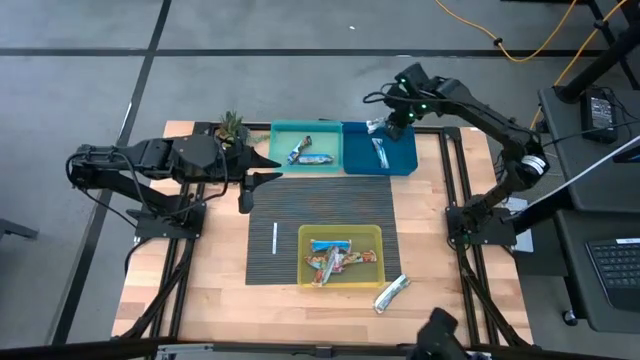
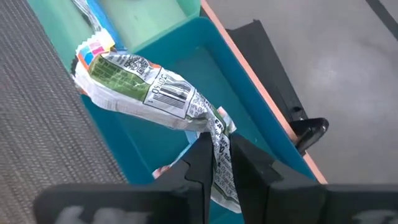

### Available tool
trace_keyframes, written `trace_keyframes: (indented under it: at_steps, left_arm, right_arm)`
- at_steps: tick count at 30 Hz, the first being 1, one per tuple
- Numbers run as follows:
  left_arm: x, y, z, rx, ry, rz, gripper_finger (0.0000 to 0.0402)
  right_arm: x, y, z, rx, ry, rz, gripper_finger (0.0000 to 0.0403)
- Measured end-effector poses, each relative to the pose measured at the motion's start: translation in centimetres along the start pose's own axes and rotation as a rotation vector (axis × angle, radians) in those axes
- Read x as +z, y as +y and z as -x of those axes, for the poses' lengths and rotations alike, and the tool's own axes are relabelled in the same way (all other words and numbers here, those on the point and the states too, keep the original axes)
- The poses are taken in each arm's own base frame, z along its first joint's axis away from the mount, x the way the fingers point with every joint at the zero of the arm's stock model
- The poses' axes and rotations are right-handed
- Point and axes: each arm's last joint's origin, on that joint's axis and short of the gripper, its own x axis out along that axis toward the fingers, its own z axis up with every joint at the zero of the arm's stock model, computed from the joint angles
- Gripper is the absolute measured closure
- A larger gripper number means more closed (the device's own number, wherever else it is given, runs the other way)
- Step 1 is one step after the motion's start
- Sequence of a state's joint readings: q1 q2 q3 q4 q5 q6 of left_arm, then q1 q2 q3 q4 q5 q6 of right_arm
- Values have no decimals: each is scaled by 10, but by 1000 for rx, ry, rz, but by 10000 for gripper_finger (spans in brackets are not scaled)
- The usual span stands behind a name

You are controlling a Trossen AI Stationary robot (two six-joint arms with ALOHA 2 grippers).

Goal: Pick and place Granola Bars by type
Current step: Put the yellow granola bar into the blue bin

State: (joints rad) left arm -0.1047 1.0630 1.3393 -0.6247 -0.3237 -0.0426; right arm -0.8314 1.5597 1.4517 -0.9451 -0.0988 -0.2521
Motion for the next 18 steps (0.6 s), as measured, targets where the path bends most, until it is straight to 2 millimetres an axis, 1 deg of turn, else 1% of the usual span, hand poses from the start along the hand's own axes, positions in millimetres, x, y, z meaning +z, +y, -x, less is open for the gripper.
trace_keyframes:
  at_steps: [5,13,18]
  left_arm:
    - [0,0,0,0,0,12,313]
    - [0,0,0,0,0,26,313]
    - [0,1,0,37,-2,27,313]
  right_arm:
    - [4,-3,-22,17,24,20,344]
    - [7,-4,-49,75,50,92,344]
    - [7,-3,-66,98,87,139,344]
